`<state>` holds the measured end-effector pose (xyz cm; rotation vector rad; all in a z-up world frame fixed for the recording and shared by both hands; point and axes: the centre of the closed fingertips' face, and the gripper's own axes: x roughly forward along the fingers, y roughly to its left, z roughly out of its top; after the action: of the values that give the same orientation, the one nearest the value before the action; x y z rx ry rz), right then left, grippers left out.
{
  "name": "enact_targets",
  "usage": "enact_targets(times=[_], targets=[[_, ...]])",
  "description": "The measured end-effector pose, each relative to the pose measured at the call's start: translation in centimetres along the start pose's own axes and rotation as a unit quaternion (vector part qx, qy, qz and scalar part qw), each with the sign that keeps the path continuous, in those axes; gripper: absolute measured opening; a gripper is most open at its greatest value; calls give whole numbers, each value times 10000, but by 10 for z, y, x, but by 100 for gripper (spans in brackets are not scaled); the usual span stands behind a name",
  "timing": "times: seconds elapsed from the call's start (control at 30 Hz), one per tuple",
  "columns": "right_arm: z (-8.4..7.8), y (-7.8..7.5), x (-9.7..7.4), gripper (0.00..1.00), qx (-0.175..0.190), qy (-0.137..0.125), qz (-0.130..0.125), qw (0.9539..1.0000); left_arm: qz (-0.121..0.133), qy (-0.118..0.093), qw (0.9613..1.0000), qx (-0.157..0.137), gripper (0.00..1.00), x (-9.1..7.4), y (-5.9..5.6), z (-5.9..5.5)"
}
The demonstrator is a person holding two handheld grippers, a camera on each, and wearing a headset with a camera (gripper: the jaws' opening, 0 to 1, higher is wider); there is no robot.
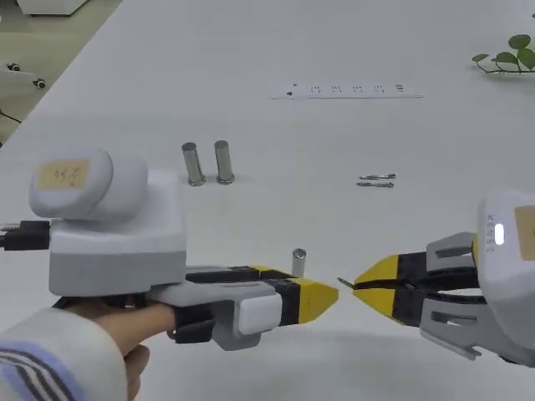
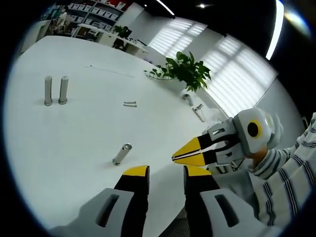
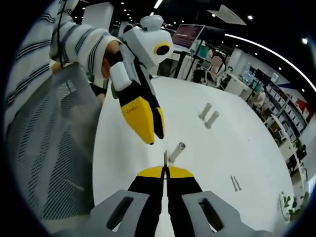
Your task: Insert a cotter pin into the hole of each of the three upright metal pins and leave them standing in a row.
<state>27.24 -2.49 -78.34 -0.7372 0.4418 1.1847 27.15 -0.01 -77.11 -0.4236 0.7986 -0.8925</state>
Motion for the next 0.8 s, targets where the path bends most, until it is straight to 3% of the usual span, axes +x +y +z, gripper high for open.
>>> enact_targets(times=[0.5,0.8], targets=[[8,6,0,2,-631,54,-135,9979,-163,123,9997,-134,14,7,-8,-4],[13,7,1,2,-806,26,-140,9966,-248,127,9995,-163,7,9,-12,-3]])
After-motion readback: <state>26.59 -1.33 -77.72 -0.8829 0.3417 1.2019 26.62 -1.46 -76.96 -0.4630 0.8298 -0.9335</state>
